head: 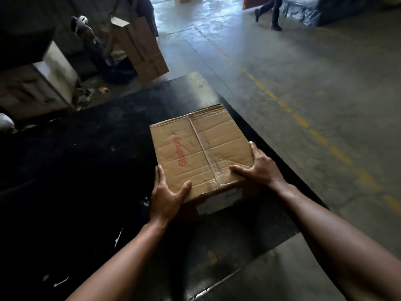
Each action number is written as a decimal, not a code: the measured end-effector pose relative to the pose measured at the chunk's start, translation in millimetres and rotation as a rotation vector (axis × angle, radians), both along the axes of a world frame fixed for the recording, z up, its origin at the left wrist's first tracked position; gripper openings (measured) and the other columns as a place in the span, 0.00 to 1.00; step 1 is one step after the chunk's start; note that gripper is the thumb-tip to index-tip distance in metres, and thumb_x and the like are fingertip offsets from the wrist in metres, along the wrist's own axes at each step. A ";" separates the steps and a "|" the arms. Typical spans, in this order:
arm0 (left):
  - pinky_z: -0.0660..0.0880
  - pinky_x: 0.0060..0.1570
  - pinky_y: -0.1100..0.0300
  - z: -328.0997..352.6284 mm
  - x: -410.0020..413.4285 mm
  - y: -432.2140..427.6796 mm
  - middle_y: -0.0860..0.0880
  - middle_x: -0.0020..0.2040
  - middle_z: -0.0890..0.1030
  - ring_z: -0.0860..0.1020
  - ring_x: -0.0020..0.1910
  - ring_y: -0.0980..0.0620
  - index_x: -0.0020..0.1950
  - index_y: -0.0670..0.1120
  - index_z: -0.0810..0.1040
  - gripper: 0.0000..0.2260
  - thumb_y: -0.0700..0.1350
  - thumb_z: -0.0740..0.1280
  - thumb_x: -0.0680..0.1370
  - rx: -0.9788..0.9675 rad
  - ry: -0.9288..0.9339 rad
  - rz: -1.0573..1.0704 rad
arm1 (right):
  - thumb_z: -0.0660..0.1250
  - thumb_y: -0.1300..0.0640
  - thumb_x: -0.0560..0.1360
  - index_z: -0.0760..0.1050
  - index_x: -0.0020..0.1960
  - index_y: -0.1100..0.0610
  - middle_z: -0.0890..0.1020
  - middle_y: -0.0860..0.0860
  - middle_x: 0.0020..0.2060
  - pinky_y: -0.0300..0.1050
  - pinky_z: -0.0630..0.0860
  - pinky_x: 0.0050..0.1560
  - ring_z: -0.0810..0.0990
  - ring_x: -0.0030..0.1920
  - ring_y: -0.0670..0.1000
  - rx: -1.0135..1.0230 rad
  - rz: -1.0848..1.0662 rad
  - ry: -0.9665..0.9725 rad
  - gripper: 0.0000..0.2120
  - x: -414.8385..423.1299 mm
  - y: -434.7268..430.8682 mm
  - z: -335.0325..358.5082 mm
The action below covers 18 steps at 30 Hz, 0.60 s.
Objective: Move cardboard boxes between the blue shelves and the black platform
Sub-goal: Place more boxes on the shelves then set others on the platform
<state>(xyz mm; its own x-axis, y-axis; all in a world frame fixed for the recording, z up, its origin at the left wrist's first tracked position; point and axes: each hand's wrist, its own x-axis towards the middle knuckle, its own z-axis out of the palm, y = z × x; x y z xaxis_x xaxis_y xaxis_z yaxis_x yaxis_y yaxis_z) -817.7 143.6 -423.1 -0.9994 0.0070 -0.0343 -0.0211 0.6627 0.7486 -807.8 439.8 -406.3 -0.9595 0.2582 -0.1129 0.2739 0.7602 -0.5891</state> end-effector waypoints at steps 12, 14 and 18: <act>0.68 0.68 0.55 -2.6 -55.4 -0.3 0.45 0.76 0.67 0.71 0.71 0.46 0.81 0.48 0.49 0.47 0.68 0.65 0.70 -0.001 0.013 -0.108 | 0.75 0.34 0.64 0.50 0.79 0.45 0.72 0.55 0.70 0.43 0.69 0.64 0.74 0.66 0.54 -0.323 -0.168 0.011 0.53 -9.3 1.0 -5.6; 0.72 0.66 0.53 -3.2 -65.7 -1.4 0.45 0.73 0.72 0.74 0.67 0.46 0.81 0.50 0.49 0.48 0.71 0.63 0.69 0.007 0.015 -0.134 | 0.74 0.33 0.64 0.50 0.79 0.45 0.71 0.55 0.71 0.43 0.68 0.65 0.73 0.67 0.54 -0.331 -0.200 0.001 0.53 -9.4 -0.9 -5.3; 0.73 0.65 0.52 -7.6 -89.9 -3.4 0.45 0.70 0.75 0.76 0.65 0.46 0.81 0.53 0.50 0.44 0.69 0.63 0.72 0.033 0.037 -0.200 | 0.75 0.32 0.63 0.49 0.80 0.45 0.70 0.55 0.72 0.43 0.68 0.68 0.72 0.69 0.54 -0.355 -0.292 0.012 0.54 -2.7 -8.6 -7.1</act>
<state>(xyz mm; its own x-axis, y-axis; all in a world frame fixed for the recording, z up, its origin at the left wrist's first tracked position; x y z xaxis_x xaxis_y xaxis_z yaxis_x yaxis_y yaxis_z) -907.6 140.2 -430.6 -0.9785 0.2062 0.0057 0.1365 0.6262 0.7677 -810.5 431.2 -413.3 -0.8540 0.4654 -0.2325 0.4381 0.4023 -0.8039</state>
